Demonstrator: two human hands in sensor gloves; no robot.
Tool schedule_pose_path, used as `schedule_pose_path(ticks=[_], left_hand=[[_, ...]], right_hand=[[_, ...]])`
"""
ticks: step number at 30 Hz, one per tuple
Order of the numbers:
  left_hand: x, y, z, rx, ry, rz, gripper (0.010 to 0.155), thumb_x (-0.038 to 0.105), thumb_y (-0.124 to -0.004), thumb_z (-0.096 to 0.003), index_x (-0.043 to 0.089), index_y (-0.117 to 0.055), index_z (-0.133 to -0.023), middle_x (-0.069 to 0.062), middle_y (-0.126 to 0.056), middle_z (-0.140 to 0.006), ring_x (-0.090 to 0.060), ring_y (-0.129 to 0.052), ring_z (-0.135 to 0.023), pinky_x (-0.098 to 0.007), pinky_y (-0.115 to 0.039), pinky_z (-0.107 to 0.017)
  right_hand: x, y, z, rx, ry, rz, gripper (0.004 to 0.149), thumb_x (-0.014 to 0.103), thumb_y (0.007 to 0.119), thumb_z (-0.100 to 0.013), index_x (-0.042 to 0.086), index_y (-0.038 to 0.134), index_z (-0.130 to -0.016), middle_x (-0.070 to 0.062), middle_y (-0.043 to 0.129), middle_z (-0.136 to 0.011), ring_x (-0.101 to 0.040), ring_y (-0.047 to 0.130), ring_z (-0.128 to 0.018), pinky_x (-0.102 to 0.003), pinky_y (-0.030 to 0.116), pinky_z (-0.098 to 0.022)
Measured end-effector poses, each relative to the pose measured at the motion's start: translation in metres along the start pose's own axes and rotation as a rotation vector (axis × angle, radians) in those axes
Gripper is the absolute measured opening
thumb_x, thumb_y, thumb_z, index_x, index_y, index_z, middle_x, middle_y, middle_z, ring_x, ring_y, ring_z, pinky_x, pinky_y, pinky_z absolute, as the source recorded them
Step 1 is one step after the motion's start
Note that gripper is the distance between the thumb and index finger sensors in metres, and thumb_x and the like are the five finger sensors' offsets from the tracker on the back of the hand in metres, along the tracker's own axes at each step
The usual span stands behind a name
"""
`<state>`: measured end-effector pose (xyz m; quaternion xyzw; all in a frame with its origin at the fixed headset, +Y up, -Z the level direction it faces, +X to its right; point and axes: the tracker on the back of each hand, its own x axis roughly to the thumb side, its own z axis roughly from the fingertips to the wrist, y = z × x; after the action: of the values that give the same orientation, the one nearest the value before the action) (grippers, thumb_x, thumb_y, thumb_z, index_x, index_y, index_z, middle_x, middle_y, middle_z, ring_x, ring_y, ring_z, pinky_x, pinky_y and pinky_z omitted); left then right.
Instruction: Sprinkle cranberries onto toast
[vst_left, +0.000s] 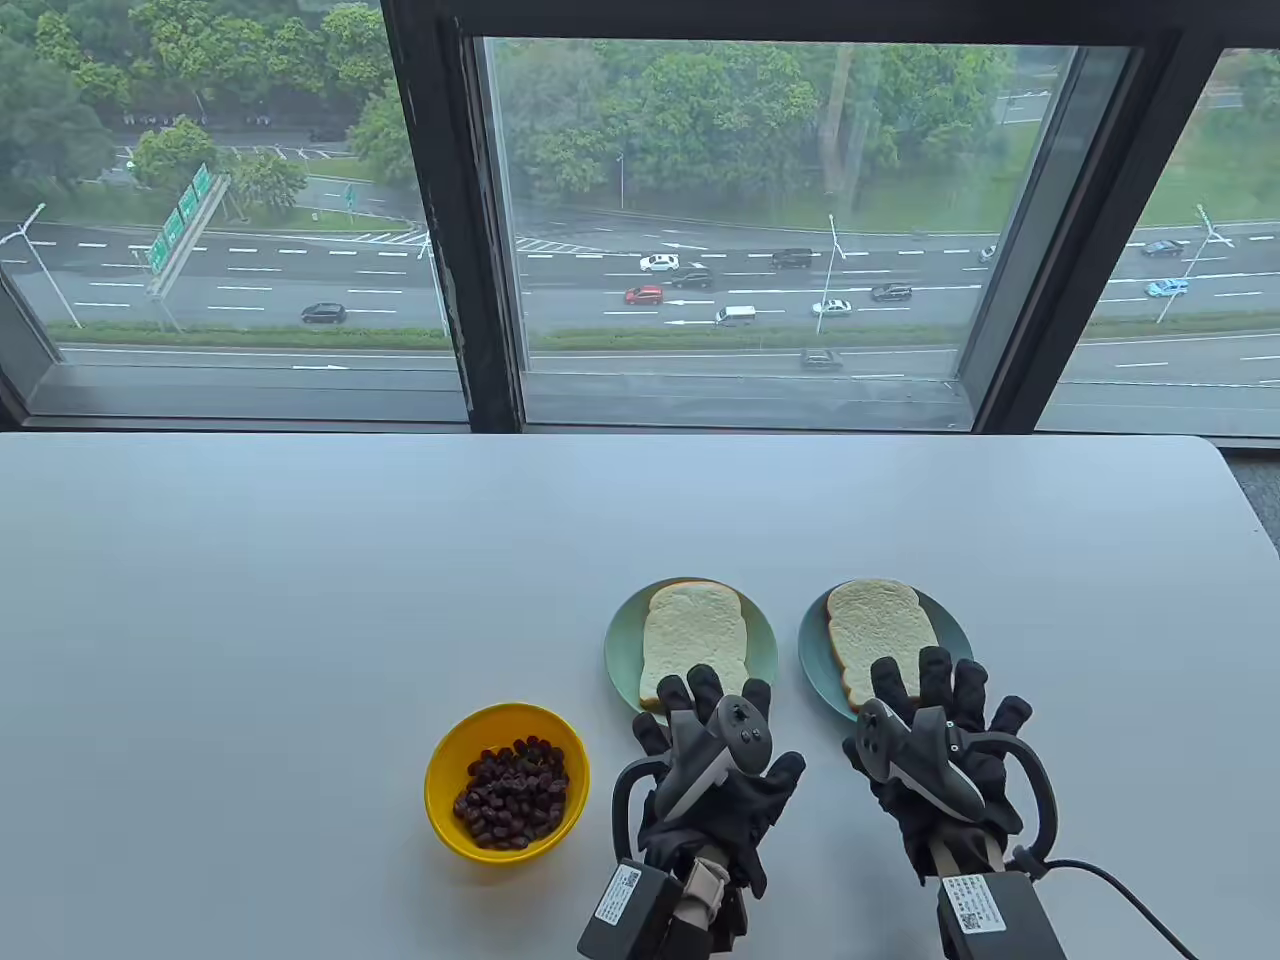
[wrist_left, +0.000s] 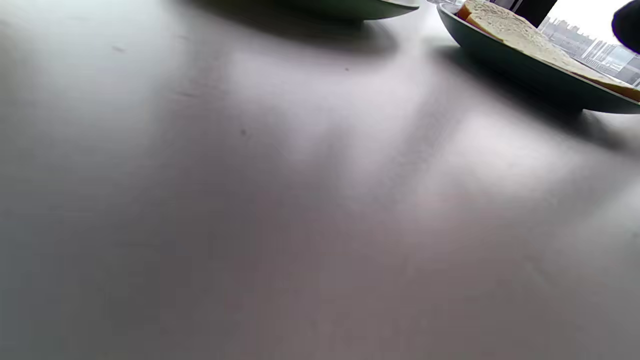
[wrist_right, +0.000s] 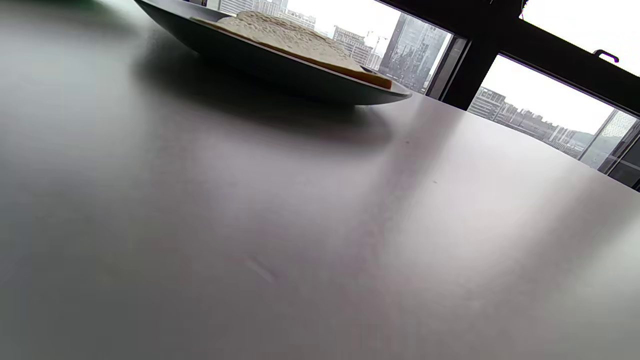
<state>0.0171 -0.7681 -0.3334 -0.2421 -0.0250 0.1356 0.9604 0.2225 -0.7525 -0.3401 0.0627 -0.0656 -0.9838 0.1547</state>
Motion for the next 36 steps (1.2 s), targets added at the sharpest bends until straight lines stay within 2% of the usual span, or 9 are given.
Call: schedule_pose_path(ticks=[14, 20, 25, 31, 36], left_hand=[[-0.002, 0.000, -0.002, -0.003, 0.023, -0.010, 0.078, 0.077, -0.044, -0.0425, 0.059, 0.006, -0.100, 0.009, 0.032, -0.105, -0.022, 0.034, -0.095, -0.057, 0.009, -0.073], [-0.002, 0.008, 0.002, 0.052, 0.035, -0.021, 0.078, 0.075, -0.047, -0.0432, 0.059, 0.004, -0.100, 0.010, 0.029, -0.107, -0.020, 0.033, -0.096, -0.056, 0.009, -0.074], [-0.008, 0.025, 0.007, 0.147, 0.080, -0.047, 0.078, 0.074, -0.048, -0.0442, 0.060, 0.003, -0.101, 0.010, 0.028, -0.108, -0.020, 0.033, -0.097, -0.055, 0.009, -0.075], [-0.032, 0.037, 0.007, 0.159, 0.161, 0.017, 0.076, 0.070, -0.051, -0.0456, 0.059, -0.002, -0.102, 0.010, 0.024, -0.110, -0.021, 0.031, -0.097, -0.055, 0.007, -0.075], [-0.069, 0.052, 0.007, 0.124, 0.259, 0.101, 0.073, 0.067, -0.053, -0.0461, 0.062, -0.005, -0.102, 0.013, 0.022, -0.111, -0.017, 0.031, -0.099, -0.054, 0.008, -0.077]], right_hand=[[0.001, 0.002, 0.000, 0.013, -0.007, 0.036, 0.080, 0.073, 0.029, -0.037, 0.036, -0.009, -0.097, -0.015, -0.003, -0.106, -0.047, 0.012, -0.102, -0.075, 0.030, -0.065], [0.002, 0.002, 0.002, 0.018, -0.015, 0.064, 0.080, 0.073, 0.030, -0.038, 0.036, -0.007, -0.098, -0.015, -0.002, -0.106, -0.046, 0.013, -0.102, -0.074, 0.031, -0.065], [0.002, 0.001, 0.002, 0.020, -0.019, 0.081, 0.080, 0.072, 0.031, -0.038, 0.036, -0.006, -0.098, -0.014, -0.001, -0.106, -0.046, 0.014, -0.102, -0.074, 0.031, -0.065], [0.001, -0.002, 0.004, 0.027, -0.023, 0.098, 0.079, 0.071, 0.032, -0.038, 0.036, -0.004, -0.099, -0.014, 0.000, -0.106, -0.045, 0.015, -0.102, -0.074, 0.032, -0.065], [0.003, -0.004, 0.005, 0.027, -0.028, 0.105, 0.079, 0.071, 0.033, -0.038, 0.036, -0.004, -0.099, -0.014, 0.000, -0.106, -0.045, 0.015, -0.102, -0.073, 0.032, -0.066]])
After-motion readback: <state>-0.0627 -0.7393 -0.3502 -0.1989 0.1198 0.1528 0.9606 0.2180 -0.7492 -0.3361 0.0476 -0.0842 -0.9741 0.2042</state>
